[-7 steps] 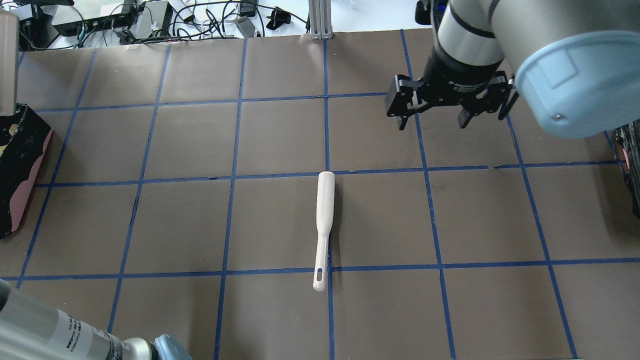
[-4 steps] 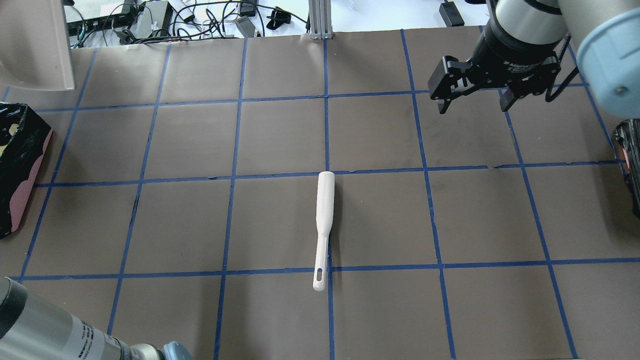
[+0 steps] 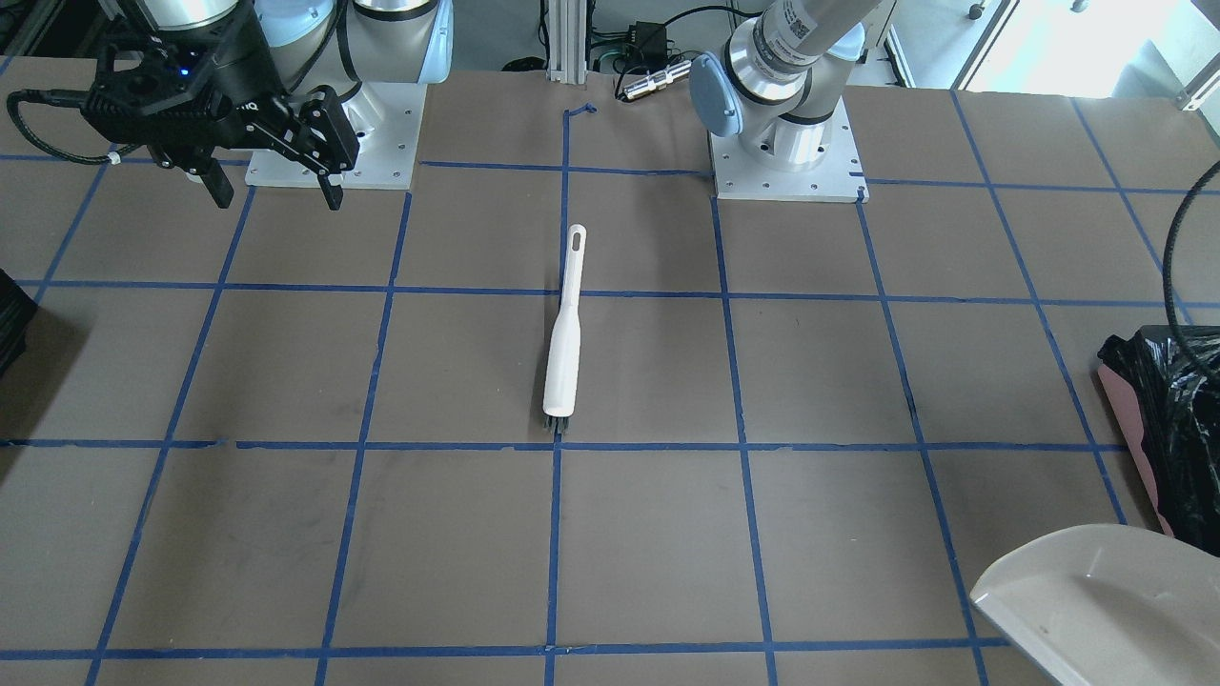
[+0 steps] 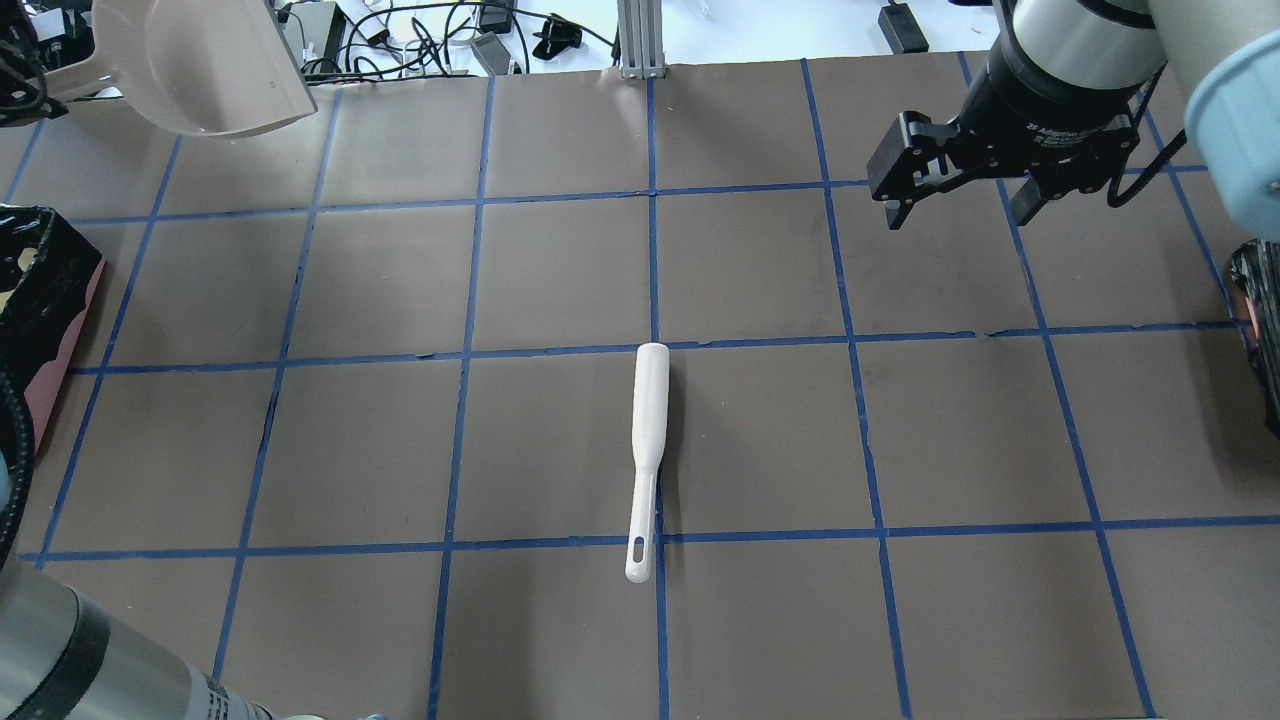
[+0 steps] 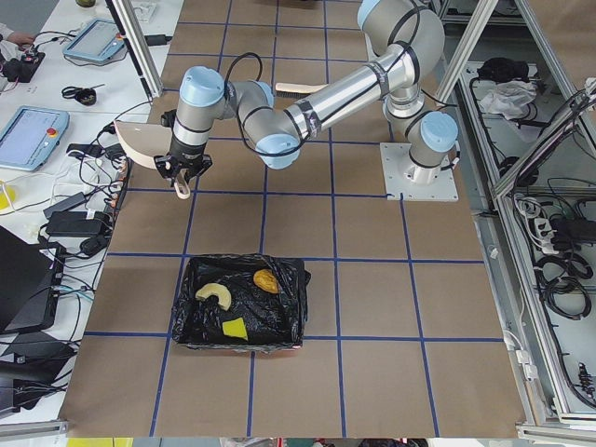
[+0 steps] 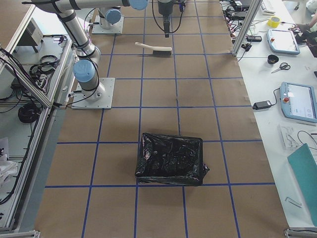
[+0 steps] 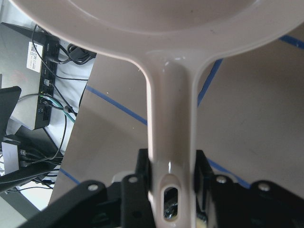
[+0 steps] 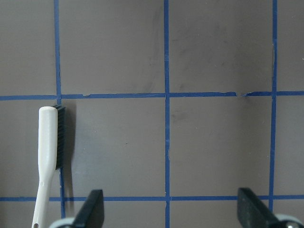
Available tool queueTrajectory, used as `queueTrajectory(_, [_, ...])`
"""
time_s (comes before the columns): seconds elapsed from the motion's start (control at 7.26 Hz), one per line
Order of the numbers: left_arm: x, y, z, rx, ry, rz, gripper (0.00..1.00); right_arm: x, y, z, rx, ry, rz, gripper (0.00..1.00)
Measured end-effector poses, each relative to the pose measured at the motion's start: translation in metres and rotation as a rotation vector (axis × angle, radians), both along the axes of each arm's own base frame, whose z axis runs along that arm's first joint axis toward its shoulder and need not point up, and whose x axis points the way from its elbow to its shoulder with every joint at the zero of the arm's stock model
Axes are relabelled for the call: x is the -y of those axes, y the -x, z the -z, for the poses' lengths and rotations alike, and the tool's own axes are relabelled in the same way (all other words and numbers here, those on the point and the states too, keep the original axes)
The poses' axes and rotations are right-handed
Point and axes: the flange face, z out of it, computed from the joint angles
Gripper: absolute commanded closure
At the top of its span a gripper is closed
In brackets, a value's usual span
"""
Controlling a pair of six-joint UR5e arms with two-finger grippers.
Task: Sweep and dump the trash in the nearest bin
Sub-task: 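Raise the right gripper away while the left gripper brings the dustpan back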
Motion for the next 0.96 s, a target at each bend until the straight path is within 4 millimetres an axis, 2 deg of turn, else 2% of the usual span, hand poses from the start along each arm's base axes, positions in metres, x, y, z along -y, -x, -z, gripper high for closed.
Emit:
queueTrajectory(0.28, [0.007,0.058,0.007,-0.081,-0.014,-0.137,1.0,0.0,0.0,0.0,0.001,-0.001,-0.002,0.0])
queueTrajectory(0.55, [0.011,0.126,0.012,-0.1,-0.031,-0.249,1.0,0.0,0.0,0.0,0.001,-0.001,-0.002,0.0])
queueTrajectory(0.96, [0.011,0.212,0.03,-0.16,-0.067,-0.446,1.0,-0.001,0.0,0.0,0.001,-0.001,-0.003,0.0])
